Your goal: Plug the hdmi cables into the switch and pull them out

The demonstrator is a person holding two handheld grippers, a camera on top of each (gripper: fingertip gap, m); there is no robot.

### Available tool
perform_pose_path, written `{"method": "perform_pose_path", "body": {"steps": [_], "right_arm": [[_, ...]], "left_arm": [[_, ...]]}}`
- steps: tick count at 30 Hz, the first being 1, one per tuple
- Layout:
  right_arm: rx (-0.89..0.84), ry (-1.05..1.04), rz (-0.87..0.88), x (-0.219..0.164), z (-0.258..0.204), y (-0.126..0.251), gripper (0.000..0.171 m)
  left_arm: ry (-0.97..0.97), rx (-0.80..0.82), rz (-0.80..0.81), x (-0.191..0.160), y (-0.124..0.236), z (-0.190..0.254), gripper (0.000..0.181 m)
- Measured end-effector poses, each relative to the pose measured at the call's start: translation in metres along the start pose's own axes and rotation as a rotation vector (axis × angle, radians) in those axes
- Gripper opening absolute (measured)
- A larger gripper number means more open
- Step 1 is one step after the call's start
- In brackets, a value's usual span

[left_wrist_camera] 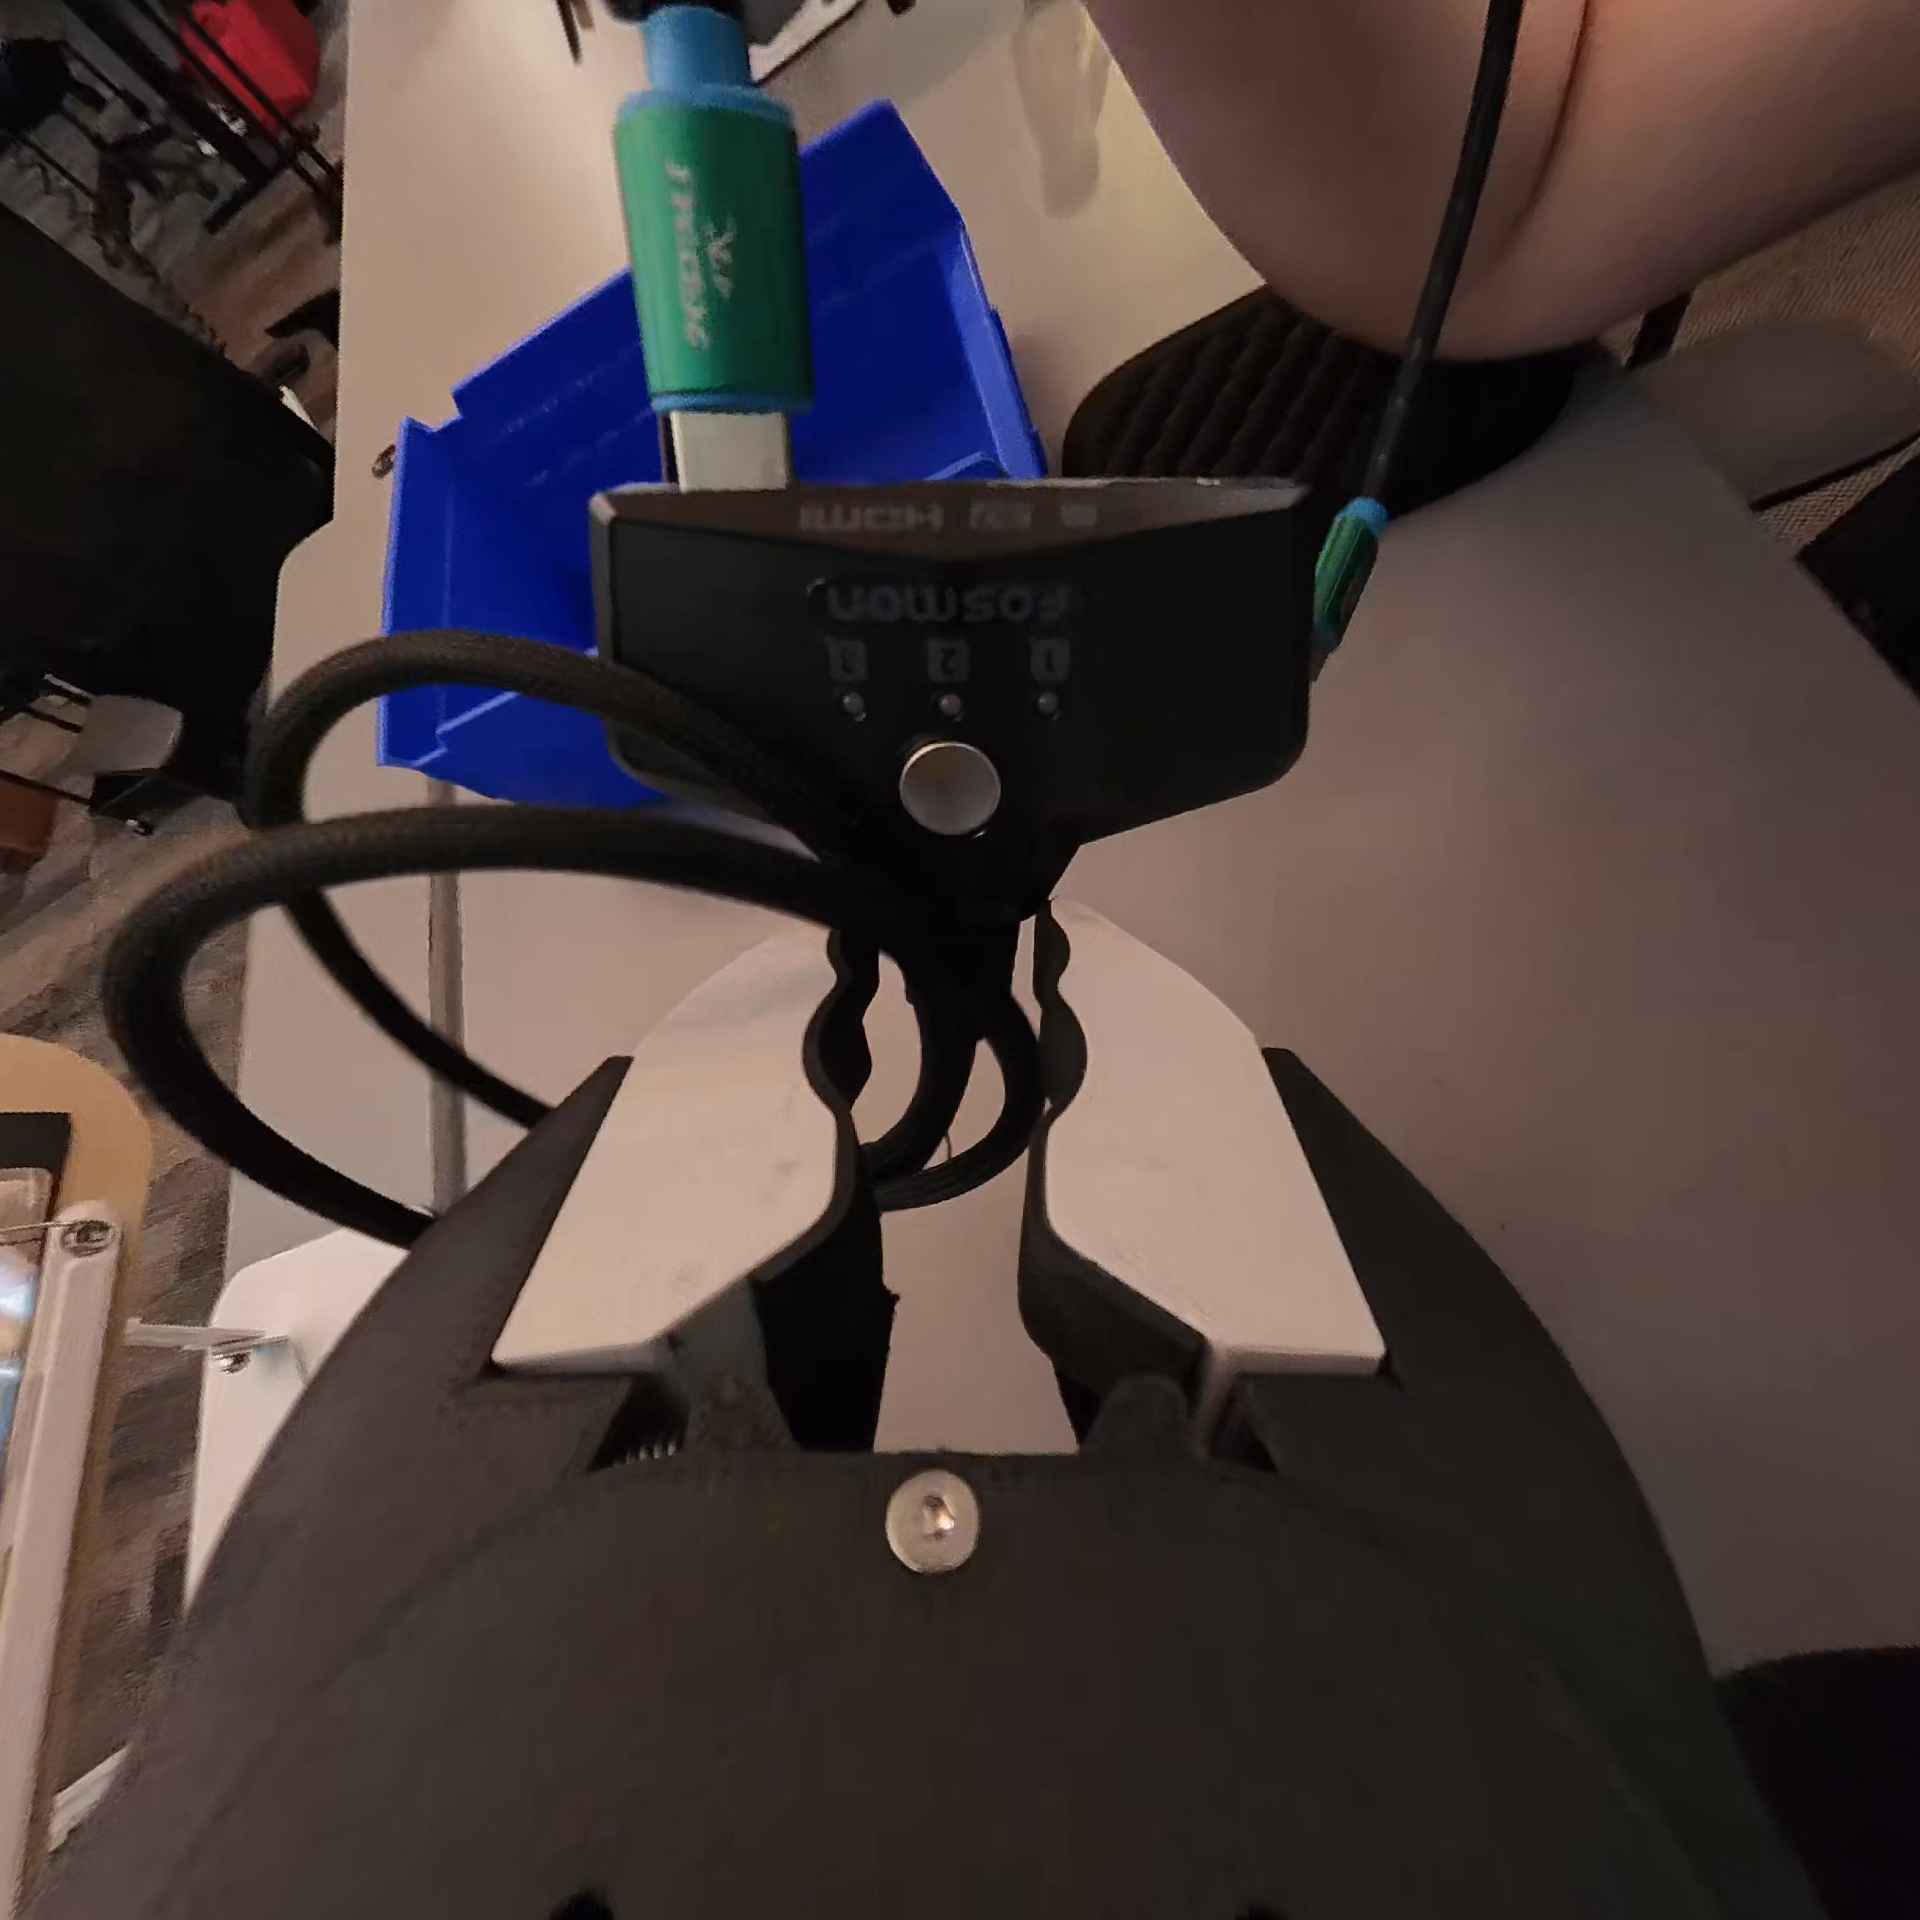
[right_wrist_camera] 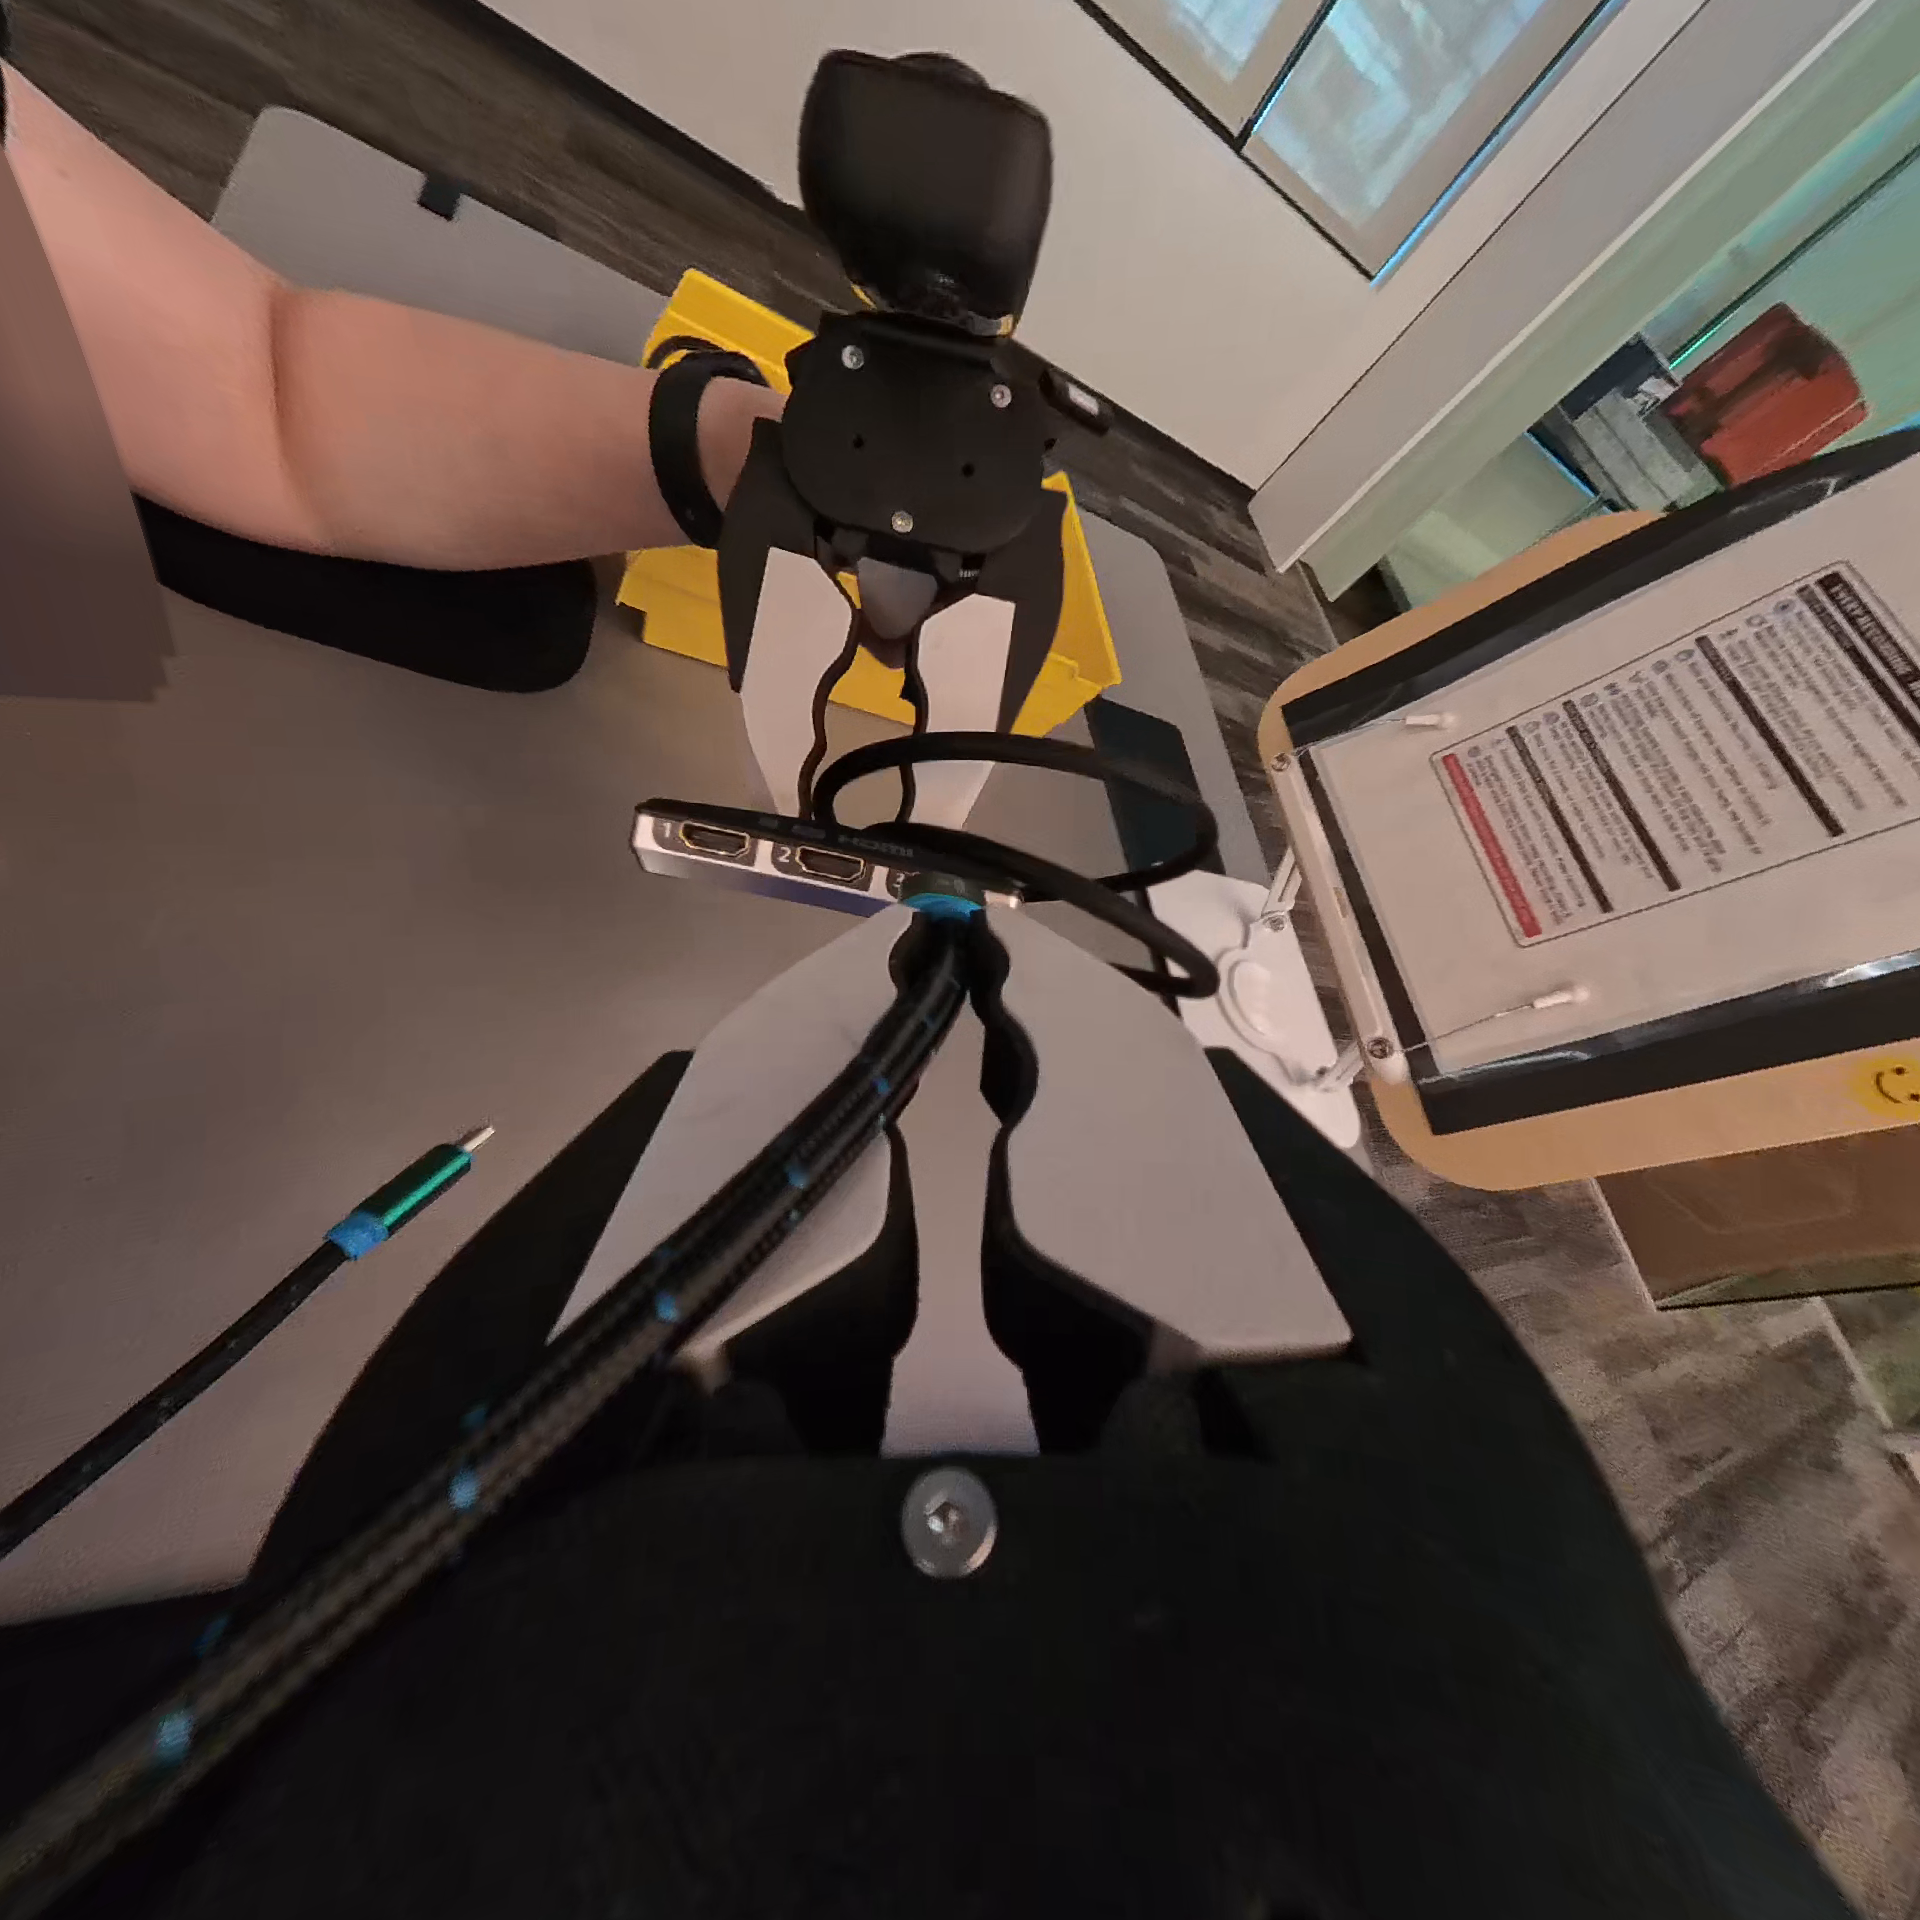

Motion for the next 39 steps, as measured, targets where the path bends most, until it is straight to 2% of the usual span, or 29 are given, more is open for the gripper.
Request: {"method": "perform_pose_path", "body": {"steps": [8,20,39], "right_arm": [[0.011,-0.029,-0.069,-0.01,0.001,-0.001,0.006],[0.008,-0.058,0.047,-0.003,0.007,0.005,0.007],[0.068,-0.082,0.137,-0.007,0.01,0.003,0.007]], "left_arm": [[0.029,-0.016,0.002,-0.002,0.001,-0.003,0.028],[0.063,-0.015,0.064,0.007,0.013,-0.007,0.028],[0.03,0.003,0.028,0.01,0.015,-0.006,0.028]]}}
Point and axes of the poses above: each gripper's, where its closed fingertips meet, y back along the fingers, x out of its top, z = x × y across the jaws, the point moved 5 cm from there along y, back along the fingers, and after that the axes turned 7 degrees about x, right-handed, at the moved point
